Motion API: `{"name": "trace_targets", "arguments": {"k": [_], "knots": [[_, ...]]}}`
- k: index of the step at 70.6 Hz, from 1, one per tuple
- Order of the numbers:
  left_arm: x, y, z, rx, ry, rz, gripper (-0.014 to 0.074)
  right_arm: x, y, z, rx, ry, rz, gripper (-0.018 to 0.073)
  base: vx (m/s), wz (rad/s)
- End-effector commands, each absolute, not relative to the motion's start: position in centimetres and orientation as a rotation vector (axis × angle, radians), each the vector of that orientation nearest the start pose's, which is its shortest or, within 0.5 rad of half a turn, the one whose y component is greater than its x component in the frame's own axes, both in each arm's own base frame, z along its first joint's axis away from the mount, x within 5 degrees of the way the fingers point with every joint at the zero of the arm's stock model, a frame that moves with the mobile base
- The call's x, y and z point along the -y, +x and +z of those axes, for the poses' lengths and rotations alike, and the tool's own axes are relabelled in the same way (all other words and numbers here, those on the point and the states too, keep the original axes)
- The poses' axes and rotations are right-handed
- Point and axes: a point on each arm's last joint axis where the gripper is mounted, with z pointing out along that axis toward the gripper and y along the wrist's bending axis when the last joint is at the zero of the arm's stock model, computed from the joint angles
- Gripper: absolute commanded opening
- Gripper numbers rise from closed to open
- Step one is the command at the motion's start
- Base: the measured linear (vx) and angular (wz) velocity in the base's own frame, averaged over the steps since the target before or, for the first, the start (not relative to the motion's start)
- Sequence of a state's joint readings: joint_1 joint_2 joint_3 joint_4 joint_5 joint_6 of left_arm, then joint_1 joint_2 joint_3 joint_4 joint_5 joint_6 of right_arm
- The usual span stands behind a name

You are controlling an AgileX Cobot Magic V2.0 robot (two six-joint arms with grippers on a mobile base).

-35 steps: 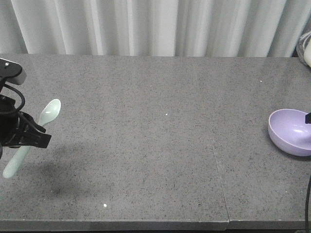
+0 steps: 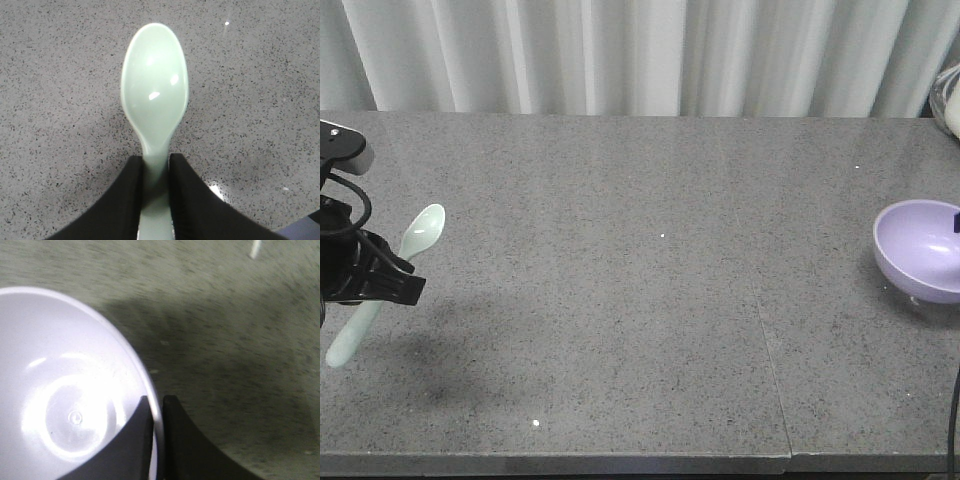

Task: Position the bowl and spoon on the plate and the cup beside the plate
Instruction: 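Grasp the lavender bowl rim with the right gripper and lift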

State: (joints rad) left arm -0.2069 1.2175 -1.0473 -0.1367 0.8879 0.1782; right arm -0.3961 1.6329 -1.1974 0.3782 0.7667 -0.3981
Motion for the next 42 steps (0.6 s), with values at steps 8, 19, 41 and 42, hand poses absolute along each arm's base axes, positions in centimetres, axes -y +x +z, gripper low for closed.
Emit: {"name": "trace_targets", "arguments": {"k": [8,19,41,42], "knots": [[6.1,23.4,34.4,-2.408,0.394,-0.202,0.008,4.8,31.0,32.3,-2.446,0.032,0.239,-0.0006,0.0,0.0],[6.1,23.4,34.4,-2.408,0.394,-0.202,0.008,0.9,29.1,35.4,-2.362,-0.101,0.294,-0.0006,0.0,0.0],[6.1,23.4,34.4,-2.408,0.394,-0.202,0.008,-4.6,25.3,37.1,-2.303,-0.3,0.399,-0.0005,0.0,0.0],[6.1,23.4,34.4,-2.408,0.394,-0.202,0.008,-4.8,25.0,36.7,-2.31,-0.3,0.404,-0.0005,0.0,0.0]]}}
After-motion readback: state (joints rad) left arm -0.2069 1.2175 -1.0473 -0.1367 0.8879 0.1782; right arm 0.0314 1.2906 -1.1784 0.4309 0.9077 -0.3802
